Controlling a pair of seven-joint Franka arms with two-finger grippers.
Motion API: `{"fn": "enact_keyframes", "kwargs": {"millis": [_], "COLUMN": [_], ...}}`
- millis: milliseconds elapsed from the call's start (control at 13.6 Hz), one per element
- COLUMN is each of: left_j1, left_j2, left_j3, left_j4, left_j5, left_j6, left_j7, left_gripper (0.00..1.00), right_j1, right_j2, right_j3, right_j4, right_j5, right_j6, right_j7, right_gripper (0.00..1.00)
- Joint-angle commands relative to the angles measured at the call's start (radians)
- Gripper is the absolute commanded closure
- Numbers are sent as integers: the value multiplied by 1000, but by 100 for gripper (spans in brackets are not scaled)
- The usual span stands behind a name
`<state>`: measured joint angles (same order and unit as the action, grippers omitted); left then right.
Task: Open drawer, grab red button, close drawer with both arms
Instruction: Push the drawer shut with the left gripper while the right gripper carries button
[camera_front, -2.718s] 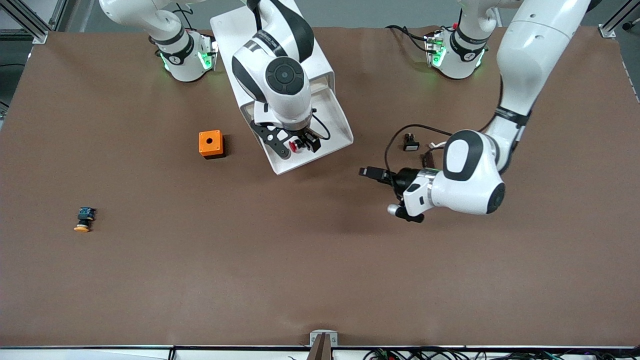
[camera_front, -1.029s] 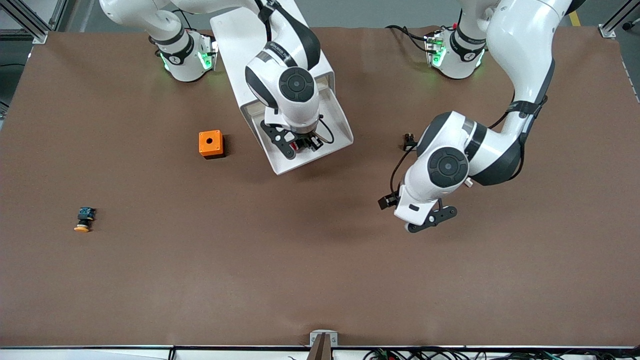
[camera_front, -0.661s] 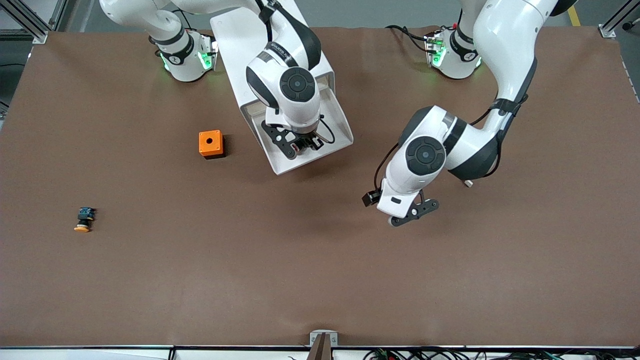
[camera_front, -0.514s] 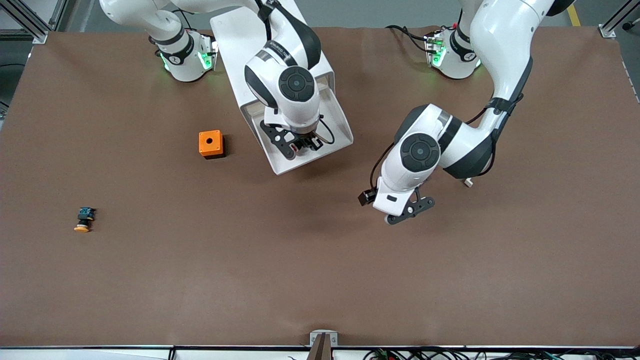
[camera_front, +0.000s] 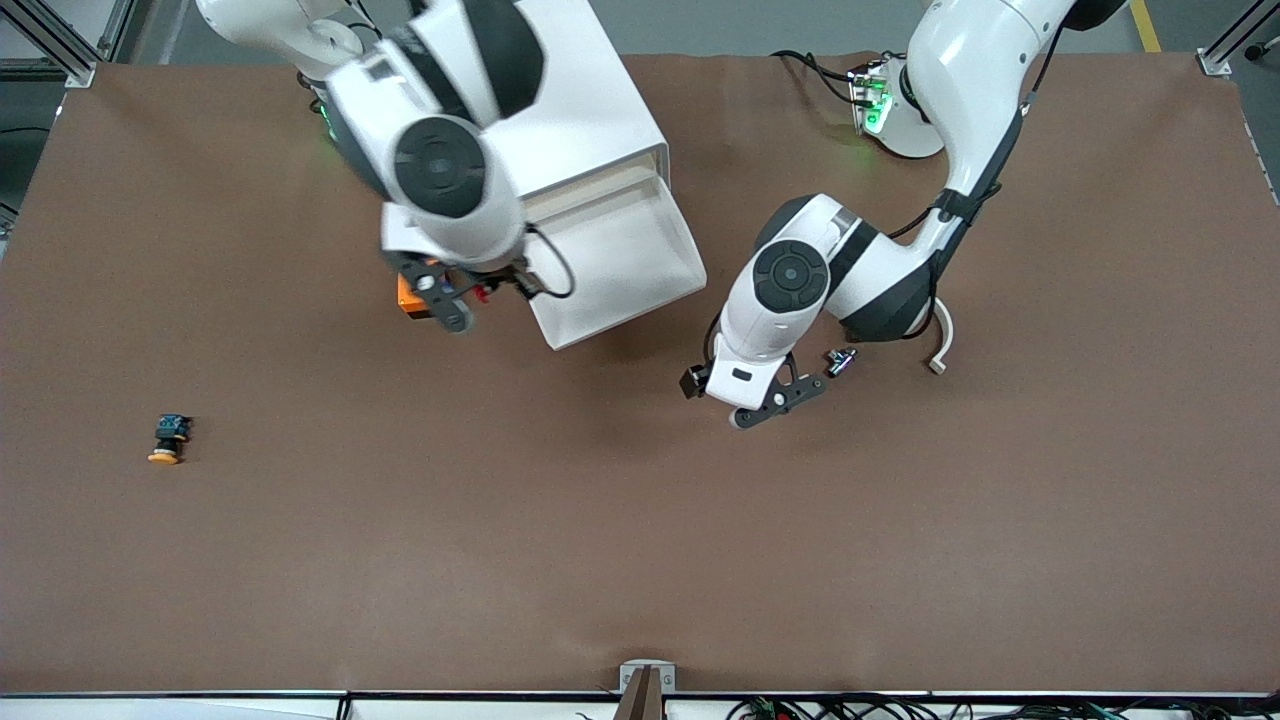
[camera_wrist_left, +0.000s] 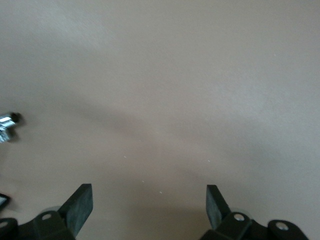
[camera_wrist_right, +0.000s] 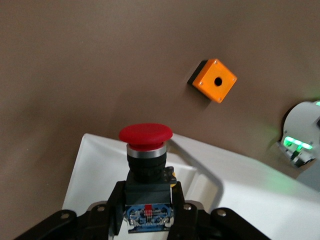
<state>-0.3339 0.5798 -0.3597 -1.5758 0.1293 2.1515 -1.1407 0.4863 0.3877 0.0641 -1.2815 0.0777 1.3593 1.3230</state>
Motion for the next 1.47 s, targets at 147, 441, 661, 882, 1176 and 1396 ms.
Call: {"fn": "enact_keyframes", "kwargs": {"millis": [147, 441, 661, 882, 1176, 1396], "left_j1": [-63, -119, -148, -154, -157, -157], "left_j2": [3, 14, 14, 15, 29, 32], "left_j3": [2, 1, -18, -60, -96, -128], "left_j4": [-99, -105, -101, -99, -101, -101], "left_j5": [62, 65, 52, 50, 49, 35], "left_j6": [125, 123, 119, 119, 111, 111], "left_j7": [-126, -155, -191, -241, -280, -295], "left_gripper": [0, 0, 0, 0, 0, 0], "right_j1": [-246, -386, -461, -517, -575, -617], "right_j2": [-53, -33, -30, -7, 43, 75], "right_j3": [13, 13, 13, 11, 11, 11], "right_j4": [-1, -37, -166, -243, -303, -347], "right_j5": [4, -76, -121, -127, -151, -160], "right_j6": [-51, 24, 205, 334, 473, 559], "right_j7": [-504, -842, -1005, -1119, -1228, -1306], "right_gripper": [78, 78, 78, 78, 78, 78]}}
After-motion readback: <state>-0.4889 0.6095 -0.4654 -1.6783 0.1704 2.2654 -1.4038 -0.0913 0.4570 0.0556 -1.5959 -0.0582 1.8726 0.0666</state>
